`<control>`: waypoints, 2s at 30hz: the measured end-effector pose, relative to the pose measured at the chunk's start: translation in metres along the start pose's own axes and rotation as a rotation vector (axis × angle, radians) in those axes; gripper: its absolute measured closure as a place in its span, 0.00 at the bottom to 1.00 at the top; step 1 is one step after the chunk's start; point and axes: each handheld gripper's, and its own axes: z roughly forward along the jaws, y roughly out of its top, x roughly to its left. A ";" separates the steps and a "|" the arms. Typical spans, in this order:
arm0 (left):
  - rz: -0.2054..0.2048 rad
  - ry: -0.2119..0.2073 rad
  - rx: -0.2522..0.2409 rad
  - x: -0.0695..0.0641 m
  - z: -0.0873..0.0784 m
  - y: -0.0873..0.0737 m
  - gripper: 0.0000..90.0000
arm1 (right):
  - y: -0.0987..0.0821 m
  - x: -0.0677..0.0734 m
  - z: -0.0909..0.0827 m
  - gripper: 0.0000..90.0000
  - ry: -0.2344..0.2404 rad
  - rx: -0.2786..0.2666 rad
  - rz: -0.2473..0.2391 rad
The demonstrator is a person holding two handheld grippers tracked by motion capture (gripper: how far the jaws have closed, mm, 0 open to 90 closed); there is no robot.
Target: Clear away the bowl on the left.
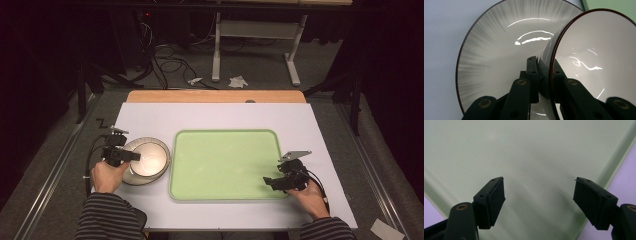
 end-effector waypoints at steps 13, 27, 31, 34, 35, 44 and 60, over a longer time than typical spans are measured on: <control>0.026 -0.032 -0.043 -0.009 -0.013 0.006 0.92 | 0.000 -0.004 -0.002 0.30 -0.003 -0.017 0.013; 0.036 -0.150 -0.046 -0.034 -0.024 0.004 0.92 | 0.000 -0.005 -0.004 0.30 -0.006 -0.029 0.025; 0.038 -0.177 -0.038 -0.040 -0.025 0.003 0.91 | 0.000 -0.005 -0.003 0.31 -0.005 -0.026 0.034; 0.045 -0.192 -0.030 -0.045 -0.026 0.000 0.91 | 0.000 -0.005 -0.004 0.31 -0.002 -0.025 0.026; 0.046 -0.198 -0.026 -0.047 -0.026 0.000 0.92 | 0.000 -0.005 -0.004 0.31 -0.003 -0.027 0.029; 0.076 -0.228 -0.013 -0.061 -0.027 -0.005 0.92 | 0.000 -0.005 -0.004 0.31 -0.005 -0.023 0.039; 0.119 -0.286 0.019 -0.088 -0.026 -0.013 0.92 | 0.000 -0.006 -0.006 0.31 -0.019 -0.039 0.040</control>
